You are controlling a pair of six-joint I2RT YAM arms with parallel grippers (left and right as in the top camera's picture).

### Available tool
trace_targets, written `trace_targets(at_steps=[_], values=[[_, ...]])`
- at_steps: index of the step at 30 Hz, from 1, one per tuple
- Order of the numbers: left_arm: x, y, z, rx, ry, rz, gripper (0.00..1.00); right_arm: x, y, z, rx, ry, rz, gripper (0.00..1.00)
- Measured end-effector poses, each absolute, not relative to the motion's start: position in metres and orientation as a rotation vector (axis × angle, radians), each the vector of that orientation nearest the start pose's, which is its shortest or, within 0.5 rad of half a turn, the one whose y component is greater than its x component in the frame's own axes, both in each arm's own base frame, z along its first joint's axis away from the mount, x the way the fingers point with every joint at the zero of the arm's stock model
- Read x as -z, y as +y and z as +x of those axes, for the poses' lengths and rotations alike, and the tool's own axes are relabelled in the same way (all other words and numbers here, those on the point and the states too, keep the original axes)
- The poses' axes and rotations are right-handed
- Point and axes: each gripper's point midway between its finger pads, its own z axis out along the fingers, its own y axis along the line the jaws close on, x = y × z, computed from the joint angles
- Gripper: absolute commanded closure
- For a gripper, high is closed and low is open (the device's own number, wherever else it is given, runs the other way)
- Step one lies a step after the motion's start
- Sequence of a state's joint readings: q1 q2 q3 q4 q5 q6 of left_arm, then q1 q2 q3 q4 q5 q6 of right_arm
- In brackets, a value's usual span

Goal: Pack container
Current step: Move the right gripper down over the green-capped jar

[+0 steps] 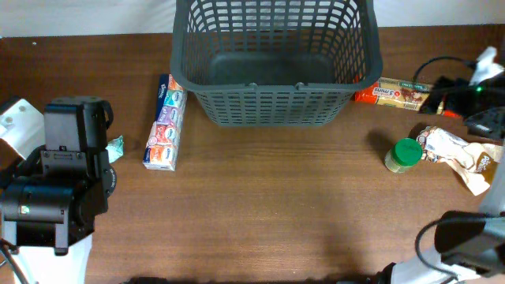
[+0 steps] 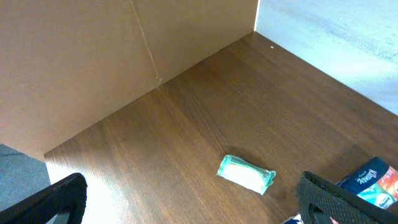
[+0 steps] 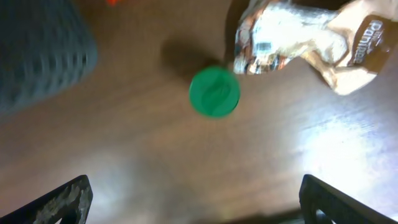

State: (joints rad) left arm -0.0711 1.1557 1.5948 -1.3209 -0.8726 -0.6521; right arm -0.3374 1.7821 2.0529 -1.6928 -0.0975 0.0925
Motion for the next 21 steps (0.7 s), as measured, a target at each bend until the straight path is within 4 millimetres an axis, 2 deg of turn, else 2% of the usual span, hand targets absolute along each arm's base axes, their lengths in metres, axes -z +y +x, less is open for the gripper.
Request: trace_targets(at_steps=[3,9,17,21], values=[[-0.371,0.115,0.236,-0.659,1.940,-0.952,0.01,-0.242,-0.083,0.306,-0.094,2.972,0.588,0.01],[-0.371,0.115,0.236,-0.659,1.940,-0.952,0.01,-0.212,-0.093,0.302,-0.041,3.021,0.610,0.01],[-0.371,0.115,0.236,-0.659,1.940,-0.952,0.01,-0.200,-0.101,0.300,0.025,3.047,0.620,0.01],[-0.371,0.115,0.236,-0.659,1.940,-0.952,0.01,-0.191,-0.107,0.309,0.051,3.018,0.615,0.01]])
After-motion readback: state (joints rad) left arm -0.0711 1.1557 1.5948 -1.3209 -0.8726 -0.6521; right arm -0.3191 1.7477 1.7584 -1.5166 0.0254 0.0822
